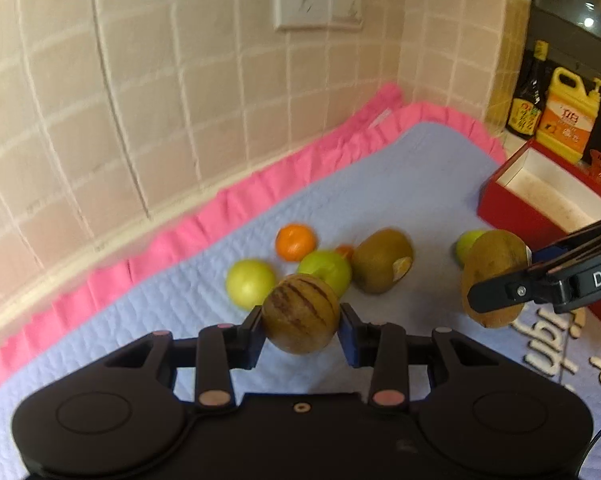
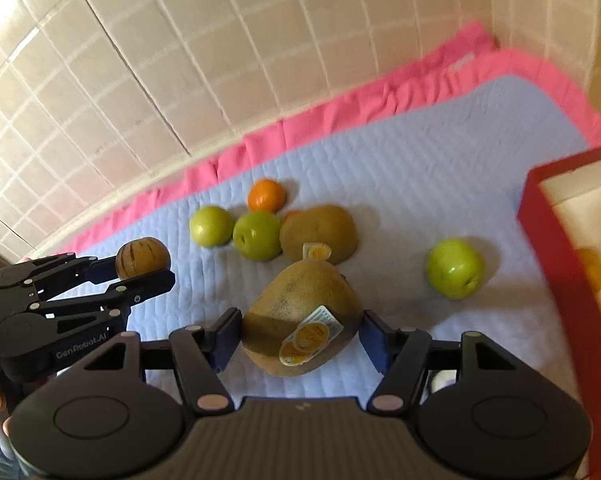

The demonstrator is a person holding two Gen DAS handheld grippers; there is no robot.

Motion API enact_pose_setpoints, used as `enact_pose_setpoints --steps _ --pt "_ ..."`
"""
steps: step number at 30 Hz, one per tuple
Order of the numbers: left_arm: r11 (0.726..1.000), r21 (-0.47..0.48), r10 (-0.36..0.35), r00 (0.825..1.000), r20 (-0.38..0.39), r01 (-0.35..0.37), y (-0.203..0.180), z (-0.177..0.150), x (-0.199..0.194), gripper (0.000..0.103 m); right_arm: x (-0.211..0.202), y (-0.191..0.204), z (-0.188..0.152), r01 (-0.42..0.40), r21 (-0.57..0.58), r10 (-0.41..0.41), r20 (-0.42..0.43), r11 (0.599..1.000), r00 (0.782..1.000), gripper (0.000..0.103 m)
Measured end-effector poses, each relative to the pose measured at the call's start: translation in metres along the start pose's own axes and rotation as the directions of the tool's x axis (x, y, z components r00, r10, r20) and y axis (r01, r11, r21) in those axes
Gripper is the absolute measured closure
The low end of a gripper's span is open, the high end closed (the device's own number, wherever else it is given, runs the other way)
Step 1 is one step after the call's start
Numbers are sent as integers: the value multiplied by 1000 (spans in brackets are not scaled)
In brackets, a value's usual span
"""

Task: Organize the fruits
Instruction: 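Carry the striped fruit and kiwi over the red box, then open the right gripper to drop the kiwi while the left gripper lowers the striped fruit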

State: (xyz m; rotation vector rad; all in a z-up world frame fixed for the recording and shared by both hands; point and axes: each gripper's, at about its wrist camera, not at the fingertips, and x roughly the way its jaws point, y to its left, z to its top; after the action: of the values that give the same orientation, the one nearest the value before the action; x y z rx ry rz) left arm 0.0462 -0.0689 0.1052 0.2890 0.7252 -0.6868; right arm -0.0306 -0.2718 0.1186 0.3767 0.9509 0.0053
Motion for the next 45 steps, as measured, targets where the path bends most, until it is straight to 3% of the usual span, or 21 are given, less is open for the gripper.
enact_pose_setpoints --steps 8,14,24,31,37,40,43,45 --pt "997 71 -54 988 147 44 -51 40 -37 57 -72 -27 10 69 -33 -62 166 997 984 37" --pt "986 131 -134 958 255 103 -102 77 -46 57 -117 -66 11 145 4 -141 238 989 961 37" --pt "945 213 -301 914 271 248 -200 142 -4 57 -186 -169 3 277 177 -320 291 944 902 37" --pt "905 260 -381 915 136 338 -266 164 60 57 -189 -255 -25 287 363 -380 216 886 899 37" --pt "880 269 -415 909 33 392 -298 165 104 57 -178 -285 -41 285 422 -382 167 861 909 37" --pt "870 249 -426 903 -58 426 -312 163 132 57 -164 -289 -43 293 418 -378 137 860 916 37" --pt "845 139 -496 853 -163 517 -314 159 163 57 -148 -290 -45 298 415 -368 97 860 925 37" --pt "852 97 -490 848 -202 515 -316 154 178 57 -137 -292 -46 298 412 -358 75 861 931 37"
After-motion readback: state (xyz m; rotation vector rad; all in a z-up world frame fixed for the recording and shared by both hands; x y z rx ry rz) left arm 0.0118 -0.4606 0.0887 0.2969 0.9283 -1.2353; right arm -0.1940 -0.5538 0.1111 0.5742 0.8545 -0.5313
